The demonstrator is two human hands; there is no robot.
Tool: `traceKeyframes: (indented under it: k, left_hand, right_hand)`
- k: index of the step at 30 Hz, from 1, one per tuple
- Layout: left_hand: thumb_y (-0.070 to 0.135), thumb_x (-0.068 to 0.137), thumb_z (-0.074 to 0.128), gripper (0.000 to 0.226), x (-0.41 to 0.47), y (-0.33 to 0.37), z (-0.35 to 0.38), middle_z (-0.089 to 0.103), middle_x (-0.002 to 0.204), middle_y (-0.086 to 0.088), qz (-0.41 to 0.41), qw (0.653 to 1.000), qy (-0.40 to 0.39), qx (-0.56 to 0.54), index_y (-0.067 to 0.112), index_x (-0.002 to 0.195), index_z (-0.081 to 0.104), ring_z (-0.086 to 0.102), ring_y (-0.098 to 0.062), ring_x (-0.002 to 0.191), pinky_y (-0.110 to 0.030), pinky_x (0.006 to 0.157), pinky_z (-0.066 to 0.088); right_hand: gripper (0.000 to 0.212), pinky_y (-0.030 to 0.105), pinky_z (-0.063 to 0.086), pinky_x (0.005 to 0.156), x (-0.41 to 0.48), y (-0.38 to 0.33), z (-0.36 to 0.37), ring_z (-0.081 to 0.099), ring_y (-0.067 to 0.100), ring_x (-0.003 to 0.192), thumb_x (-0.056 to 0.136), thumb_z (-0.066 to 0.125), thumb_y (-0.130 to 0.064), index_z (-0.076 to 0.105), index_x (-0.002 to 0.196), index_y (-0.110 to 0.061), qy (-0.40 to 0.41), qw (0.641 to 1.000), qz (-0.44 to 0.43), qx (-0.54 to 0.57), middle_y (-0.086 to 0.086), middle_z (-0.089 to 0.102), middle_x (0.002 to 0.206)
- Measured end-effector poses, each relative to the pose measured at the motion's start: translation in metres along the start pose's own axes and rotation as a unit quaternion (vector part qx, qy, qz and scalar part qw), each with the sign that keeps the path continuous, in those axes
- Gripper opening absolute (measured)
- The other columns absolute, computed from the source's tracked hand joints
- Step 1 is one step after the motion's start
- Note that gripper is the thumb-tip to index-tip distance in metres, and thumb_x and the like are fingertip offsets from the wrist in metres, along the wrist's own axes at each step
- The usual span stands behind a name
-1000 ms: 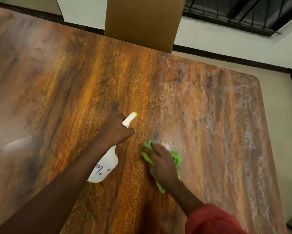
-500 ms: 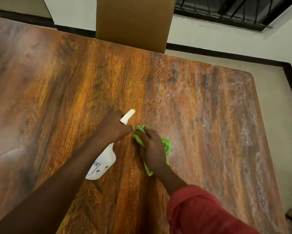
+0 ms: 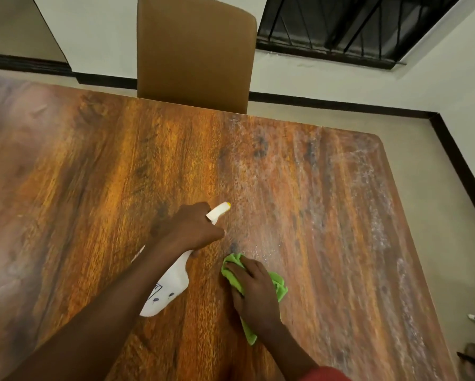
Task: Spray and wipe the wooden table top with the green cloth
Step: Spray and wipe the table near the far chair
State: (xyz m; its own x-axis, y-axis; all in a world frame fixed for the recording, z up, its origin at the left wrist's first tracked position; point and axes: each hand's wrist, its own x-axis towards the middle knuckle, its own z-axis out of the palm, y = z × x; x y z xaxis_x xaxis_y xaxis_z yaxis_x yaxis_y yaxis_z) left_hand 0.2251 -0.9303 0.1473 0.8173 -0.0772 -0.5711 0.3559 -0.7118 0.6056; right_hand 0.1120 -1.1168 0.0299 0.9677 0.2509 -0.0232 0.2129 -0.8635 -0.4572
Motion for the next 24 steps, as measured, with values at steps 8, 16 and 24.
traceKeyframes:
  k: [8, 16, 24]
  left_hand:
    - [0.018, 0.08, 0.066, 0.015, 0.011, -0.001, 0.016, 0.059, 0.08, -0.007, -0.011, 0.999, -0.018, 0.024, 0.009, 0.088, 0.056, 0.058, -0.021, 0.056, -0.022, 0.04, 0.036]
    - [0.014, 0.081, 0.064, 0.014, 0.039, 0.013, -0.006, 0.056, 0.081, -0.011, -0.002, 0.998, 0.064, -0.011, 0.012, 0.08, 0.051, 0.051, -0.019, 0.052, -0.024, 0.046, 0.036]
    - [0.009, 0.082, 0.062, 0.016, 0.059, 0.036, -0.037, 0.06, 0.086, -0.018, -0.001, 0.992, 0.11, -0.07, 0.006, 0.096, 0.055, 0.055, -0.027, 0.043, -0.026, 0.041, 0.044]
  right_hand:
    - [0.045, 0.034, 0.049, 0.087, -0.004, 0.001, 0.0, 0.051, 0.02, 0.115, 0.08, 0.051, -0.03, 0.059, 0.124, -0.029, 0.013, 0.999, 0.034, -0.008, -0.001, 0.057, 0.128]
    - [0.044, 0.035, 0.048, 0.09, -0.009, 0.006, 0.004, 0.049, 0.017, 0.115, 0.077, 0.052, -0.039, 0.061, 0.12, -0.032, 0.018, 0.999, 0.026, -0.031, -0.005, 0.058, 0.127]
    - [0.048, 0.034, 0.05, 0.086, -0.003, 0.01, 0.006, 0.046, 0.014, 0.114, 0.073, 0.057, -0.039, 0.06, 0.12, -0.032, 0.033, 0.999, 0.009, -0.011, -0.005, 0.059, 0.125]
